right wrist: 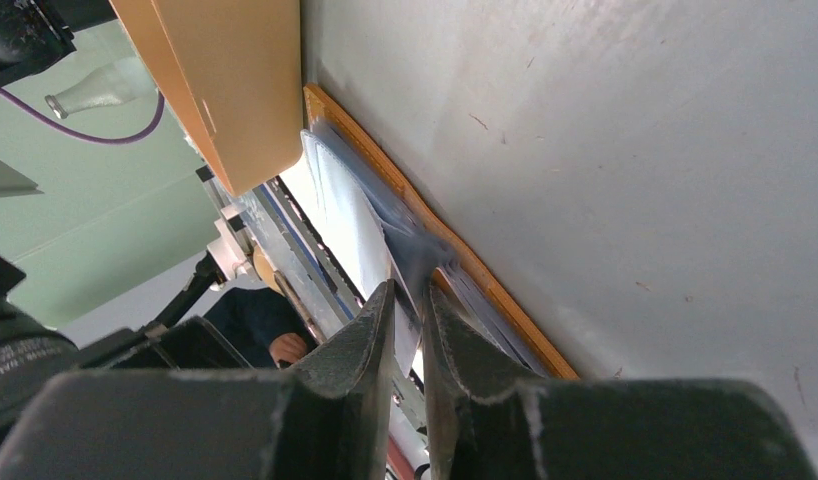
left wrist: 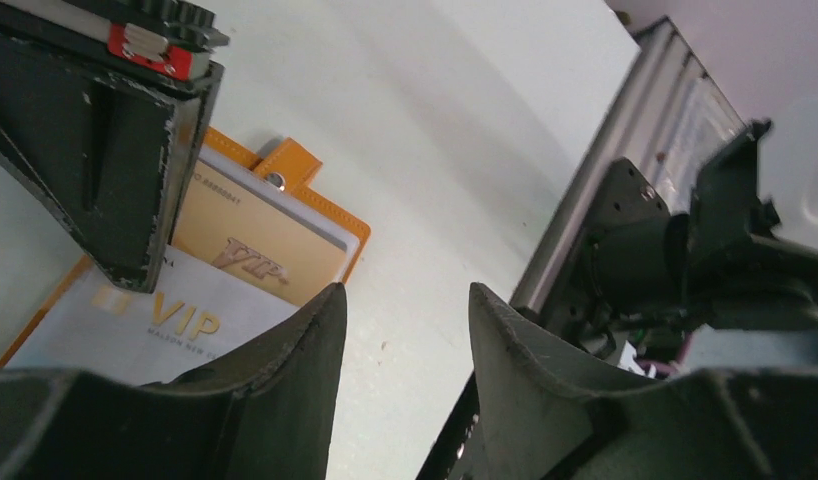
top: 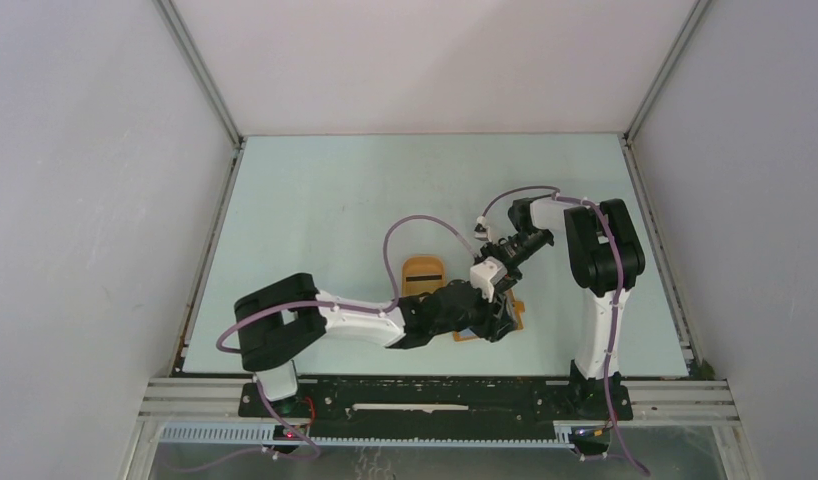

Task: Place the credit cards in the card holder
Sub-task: Insert the credit card into the card holder.

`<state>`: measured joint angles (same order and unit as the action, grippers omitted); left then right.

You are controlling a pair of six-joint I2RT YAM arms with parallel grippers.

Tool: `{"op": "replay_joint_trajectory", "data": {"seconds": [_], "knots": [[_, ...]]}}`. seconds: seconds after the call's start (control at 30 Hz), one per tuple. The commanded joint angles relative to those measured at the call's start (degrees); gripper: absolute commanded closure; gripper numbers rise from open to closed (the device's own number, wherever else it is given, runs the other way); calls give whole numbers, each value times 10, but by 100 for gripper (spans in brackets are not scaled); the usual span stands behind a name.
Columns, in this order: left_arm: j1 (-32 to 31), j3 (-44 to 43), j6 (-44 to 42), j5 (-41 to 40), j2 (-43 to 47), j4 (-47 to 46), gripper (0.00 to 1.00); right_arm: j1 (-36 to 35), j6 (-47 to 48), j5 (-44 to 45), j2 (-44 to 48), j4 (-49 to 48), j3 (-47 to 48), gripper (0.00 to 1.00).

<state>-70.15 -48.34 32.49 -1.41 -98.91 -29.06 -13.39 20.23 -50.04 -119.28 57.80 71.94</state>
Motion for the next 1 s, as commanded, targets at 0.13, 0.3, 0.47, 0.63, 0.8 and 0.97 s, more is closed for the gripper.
{"op": "replay_joint_trajectory", "data": {"seconds": [0.13, 0.3, 0.47, 0.63, 0.8, 0.97], "knots": [[-11, -136, 61, -120, -66, 170, 46, -4, -5, -4, 20, -8, 17, 76], [-16, -190, 64, -143, -95, 230, 44, -4, -5, -6, 22, -8, 16, 77], [-17, -222, 72, -148, -116, 262, 40, -4, -5, -6, 23, -7, 17, 77], [-17, -252, 75, -152, -132, 298, 38, -4, -5, -8, 23, -7, 16, 77], [-17, -277, 84, -149, -150, 329, 37, -5, -5, -8, 26, -7, 16, 76], [-17, -282, 93, -158, -148, 352, 37, -5, -5, -8, 28, -7, 17, 76]]}}
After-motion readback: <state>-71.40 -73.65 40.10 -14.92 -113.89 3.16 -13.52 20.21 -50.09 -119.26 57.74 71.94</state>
